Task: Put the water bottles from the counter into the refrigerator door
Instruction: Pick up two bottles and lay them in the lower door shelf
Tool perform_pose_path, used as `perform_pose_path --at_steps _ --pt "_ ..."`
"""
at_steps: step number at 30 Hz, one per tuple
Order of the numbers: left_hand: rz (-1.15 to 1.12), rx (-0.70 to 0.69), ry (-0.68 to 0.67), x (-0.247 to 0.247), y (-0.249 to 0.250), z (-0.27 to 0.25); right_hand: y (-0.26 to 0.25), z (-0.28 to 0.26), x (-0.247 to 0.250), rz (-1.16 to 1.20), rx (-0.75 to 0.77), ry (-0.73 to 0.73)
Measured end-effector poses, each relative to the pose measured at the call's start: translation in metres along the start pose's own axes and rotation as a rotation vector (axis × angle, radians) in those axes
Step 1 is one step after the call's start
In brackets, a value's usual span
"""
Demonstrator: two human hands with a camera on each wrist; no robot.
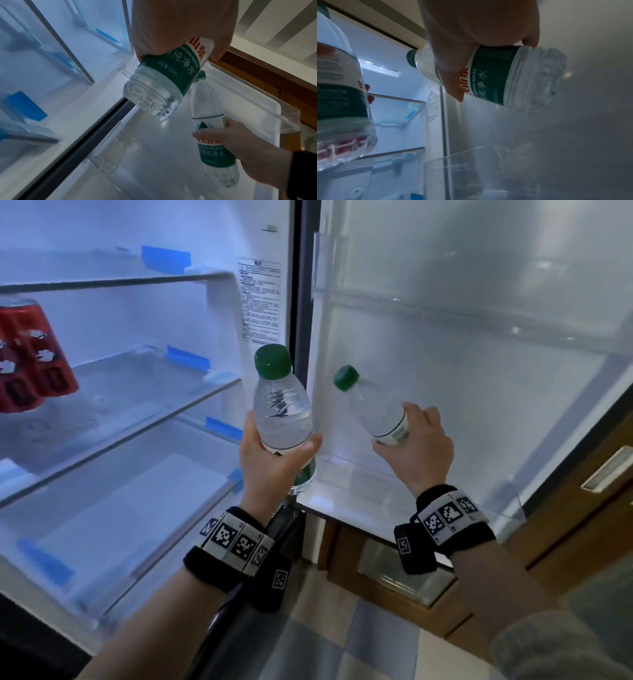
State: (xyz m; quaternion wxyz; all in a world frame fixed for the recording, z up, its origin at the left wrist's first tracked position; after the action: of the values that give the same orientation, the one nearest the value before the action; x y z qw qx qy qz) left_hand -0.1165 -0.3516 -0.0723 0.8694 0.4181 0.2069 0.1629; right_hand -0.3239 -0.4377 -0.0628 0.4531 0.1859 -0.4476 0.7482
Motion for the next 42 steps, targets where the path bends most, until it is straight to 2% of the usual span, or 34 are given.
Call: perform_pose_path --at_steps 5,16,23,29,35,42 --pt "-0.083 0.006 -0.040 -0.029 -0.012 0.014 0.038 0.014 -0.003 -0.066 -0.081 -0.038" --pt "-0.091 0.024 -0.080 -0.084 -0.030 0.022 0.088 0.020 -0.010 -0.250 -0.202 -0.371" --pt "-0.176 0.067 -0.108 -0.106 -0.043 0.019 0.103 0.023 -0.008 -0.380 -0.277 -0.543" --pt "-0.201 0.052 -0.130 -0.117 -0.051 0.019 0.114 0.030 -0.012 -0.489 -0.307 -0.696" --pt "-0.177 0.079 -0.126 -0.118 -0.059 0.019 0.120 0.029 -0.011 -0.608 -0.313 -0.785" --pt "-0.167 0.073 -0.144 -0.122 -0.060 0.019 0.122 0.030 -0.010 -0.624 -0.304 -0.836"
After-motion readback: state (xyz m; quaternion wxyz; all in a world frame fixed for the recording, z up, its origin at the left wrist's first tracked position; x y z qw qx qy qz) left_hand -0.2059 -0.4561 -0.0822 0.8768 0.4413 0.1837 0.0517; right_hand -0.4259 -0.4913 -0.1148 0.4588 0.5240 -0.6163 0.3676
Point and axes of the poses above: each hand's wrist, its own z-axis towards the middle knuckle, its own x-axis out of the back of the hand, y = z × x, the point moved 2 cm from there along z, towards the middle knuckle, and after that the axes turned 8 degrees about -x, right-handed, at the moved point
